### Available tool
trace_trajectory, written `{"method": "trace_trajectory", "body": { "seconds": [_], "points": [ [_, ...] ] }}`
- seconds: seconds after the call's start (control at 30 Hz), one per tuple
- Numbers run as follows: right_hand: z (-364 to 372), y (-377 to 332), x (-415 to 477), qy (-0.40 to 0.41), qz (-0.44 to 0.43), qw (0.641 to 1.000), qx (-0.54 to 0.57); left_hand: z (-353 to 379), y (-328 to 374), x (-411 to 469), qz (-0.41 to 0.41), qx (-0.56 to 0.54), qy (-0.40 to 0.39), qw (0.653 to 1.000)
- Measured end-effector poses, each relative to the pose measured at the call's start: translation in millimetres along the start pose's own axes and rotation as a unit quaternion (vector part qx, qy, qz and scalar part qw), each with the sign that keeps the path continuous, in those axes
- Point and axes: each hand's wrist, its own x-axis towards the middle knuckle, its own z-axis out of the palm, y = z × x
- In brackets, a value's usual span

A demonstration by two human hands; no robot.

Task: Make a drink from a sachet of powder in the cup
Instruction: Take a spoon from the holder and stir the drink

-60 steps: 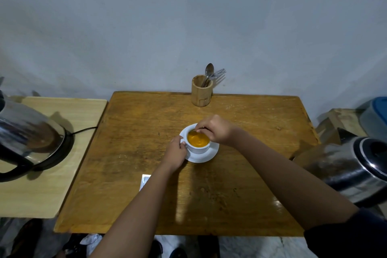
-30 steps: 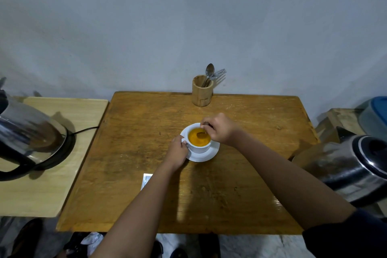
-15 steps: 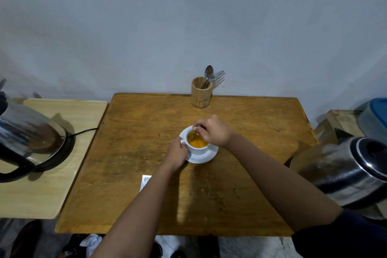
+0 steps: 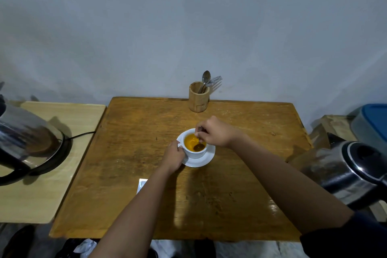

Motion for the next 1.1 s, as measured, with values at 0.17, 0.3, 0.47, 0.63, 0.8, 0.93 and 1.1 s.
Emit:
{"method": "trace_trajectory", "body": {
  "seconds": [0.17, 0.3, 0.47, 0.63, 0.8, 0.93, 1.1],
  "points": [
    [7, -5, 0, 0.064, 0.03, 0.995, 0.075, 1, 1, 1, -0.001, 0.017, 0.005, 1.0],
    [9, -4, -4, 0.091, 0.018, 0.992, 0.082, 1, 4, 0, 0.002, 0.013, 0.004, 1.0],
    [-4, 1, -11, 0.097, -0.028, 0.993, 0.064, 0, 2, -1, -0.002, 0.009, -0.005, 1.0],
    [-19, 0, -22, 0.112, -0.049, 0.992, 0.043, -6, 6, -4, -0.011, 0.034, -0.011, 0.999],
    [-27, -2, -27, 0.149, -0.06, 0.984, 0.082, -6, 9, -4, -0.015, 0.044, -0.012, 0.999],
    [-27, -1, -31, 0.17, -0.066, 0.978, 0.099, -6, 8, -5, -0.015, 0.048, -0.004, 0.999],
    [-24, 6, -33, 0.213, -0.03, 0.96, 0.177, -9, 7, -5, 0.008, 0.061, -0.006, 0.998]
  ]
}}
